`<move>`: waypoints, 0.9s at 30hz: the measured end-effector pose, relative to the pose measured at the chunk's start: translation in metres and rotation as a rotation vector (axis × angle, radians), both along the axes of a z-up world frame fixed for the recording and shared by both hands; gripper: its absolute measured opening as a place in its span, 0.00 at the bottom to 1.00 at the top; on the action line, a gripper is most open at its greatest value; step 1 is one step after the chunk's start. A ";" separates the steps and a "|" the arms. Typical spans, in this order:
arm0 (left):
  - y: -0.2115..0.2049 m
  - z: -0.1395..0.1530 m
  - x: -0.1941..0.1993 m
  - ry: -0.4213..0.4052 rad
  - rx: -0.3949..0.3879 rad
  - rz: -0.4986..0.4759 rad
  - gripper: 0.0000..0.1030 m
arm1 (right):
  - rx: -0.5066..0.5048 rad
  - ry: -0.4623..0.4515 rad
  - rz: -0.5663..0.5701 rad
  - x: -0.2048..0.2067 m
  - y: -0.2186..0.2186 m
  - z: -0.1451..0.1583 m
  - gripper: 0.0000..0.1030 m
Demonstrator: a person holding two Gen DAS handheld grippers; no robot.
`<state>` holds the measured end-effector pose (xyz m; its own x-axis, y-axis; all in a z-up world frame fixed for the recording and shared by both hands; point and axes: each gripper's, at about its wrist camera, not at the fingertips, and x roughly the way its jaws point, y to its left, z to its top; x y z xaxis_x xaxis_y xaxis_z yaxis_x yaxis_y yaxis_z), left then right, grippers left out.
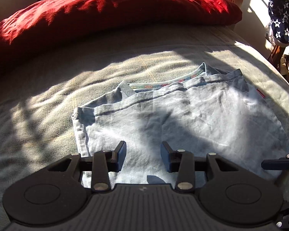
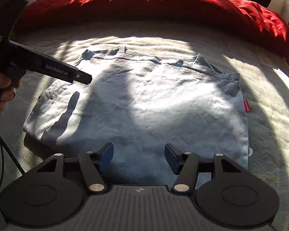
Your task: Fold clothes
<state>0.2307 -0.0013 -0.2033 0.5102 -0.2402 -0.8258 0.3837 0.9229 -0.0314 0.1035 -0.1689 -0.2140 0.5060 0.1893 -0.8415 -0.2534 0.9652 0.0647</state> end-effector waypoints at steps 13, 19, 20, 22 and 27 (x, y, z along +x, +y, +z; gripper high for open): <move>0.028 -0.022 0.020 0.005 0.095 0.070 0.39 | 0.020 0.028 0.021 -0.017 0.003 -0.001 0.63; 0.020 -0.015 0.029 -0.029 0.037 0.050 0.40 | 0.033 0.028 0.012 -0.021 0.003 -0.002 0.65; 0.017 -0.017 0.030 -0.022 0.047 0.051 0.41 | 0.030 0.024 0.012 -0.023 0.004 -0.003 0.65; 0.011 -0.022 0.031 -0.007 0.066 0.053 0.42 | 0.027 0.025 0.023 -0.024 0.005 -0.005 0.67; 0.002 -0.008 0.022 0.001 0.033 0.034 0.43 | 0.032 -0.041 0.057 -0.024 -0.002 0.007 0.67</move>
